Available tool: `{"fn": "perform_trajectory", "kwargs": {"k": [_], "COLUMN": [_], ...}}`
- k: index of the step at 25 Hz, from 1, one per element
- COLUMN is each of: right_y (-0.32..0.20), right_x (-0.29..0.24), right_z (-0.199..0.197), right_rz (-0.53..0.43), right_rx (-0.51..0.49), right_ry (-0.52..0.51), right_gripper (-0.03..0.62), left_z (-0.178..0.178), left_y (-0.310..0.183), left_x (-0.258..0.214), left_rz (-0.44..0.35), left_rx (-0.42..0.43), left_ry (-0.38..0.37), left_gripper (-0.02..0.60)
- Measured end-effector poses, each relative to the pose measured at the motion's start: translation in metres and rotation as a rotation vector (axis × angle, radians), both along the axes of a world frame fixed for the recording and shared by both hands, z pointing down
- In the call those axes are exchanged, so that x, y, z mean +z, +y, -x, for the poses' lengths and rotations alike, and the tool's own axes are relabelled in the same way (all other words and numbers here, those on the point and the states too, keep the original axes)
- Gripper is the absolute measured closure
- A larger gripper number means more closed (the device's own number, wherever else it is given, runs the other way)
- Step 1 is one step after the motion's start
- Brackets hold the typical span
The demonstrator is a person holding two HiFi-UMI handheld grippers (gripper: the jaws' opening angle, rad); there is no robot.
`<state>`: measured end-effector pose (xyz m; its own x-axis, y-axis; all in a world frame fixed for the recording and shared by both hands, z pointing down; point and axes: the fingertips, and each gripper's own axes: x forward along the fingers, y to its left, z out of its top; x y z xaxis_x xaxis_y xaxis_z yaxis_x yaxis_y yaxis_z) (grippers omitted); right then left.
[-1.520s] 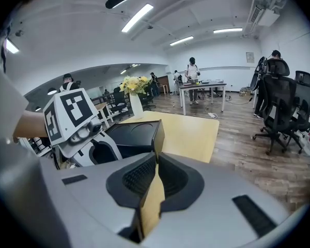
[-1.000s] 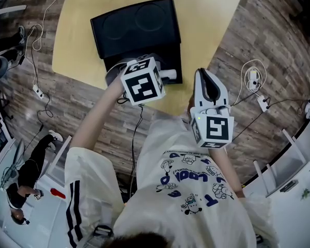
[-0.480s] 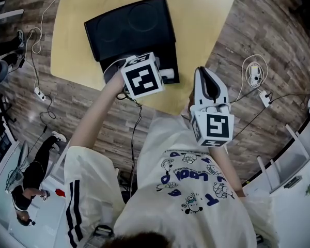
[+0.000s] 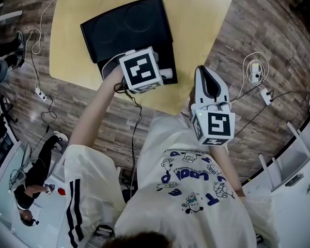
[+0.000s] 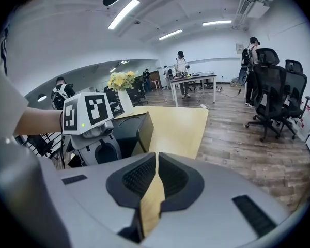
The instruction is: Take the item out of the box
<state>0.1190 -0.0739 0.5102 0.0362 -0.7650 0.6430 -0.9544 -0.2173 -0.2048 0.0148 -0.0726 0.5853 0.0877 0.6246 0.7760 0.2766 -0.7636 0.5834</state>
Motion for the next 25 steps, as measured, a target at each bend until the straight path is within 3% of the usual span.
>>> {"fn": "perform_trajectory", "kwargs": {"k": [10,18,25], "right_y": [0.001,-0.004,-0.008], "right_x": [0.002,-0.005,-0.020], "right_z": [-0.006,-0.002,0.011], "right_rz": [0.004,-0.016,-0.062], "right_rx": [0.019,-0.010,-0.076], "right_ry": [0.002,0.017,0.042], "right_gripper": [0.557,0.557,0.557], "left_z": [0.001,0.004,0.016], "left_y": [0.003,-0.003,-0.009], "left_x": [0.001,-0.002,-0.016], "left_rz": [-0.011,-0.099,-0.166], "left_rx": [-0.009,-0.040,-0.124], "left_ry": [0.013,0.032,0.072], "left_gripper": [0.449,0.451,0.451]}}
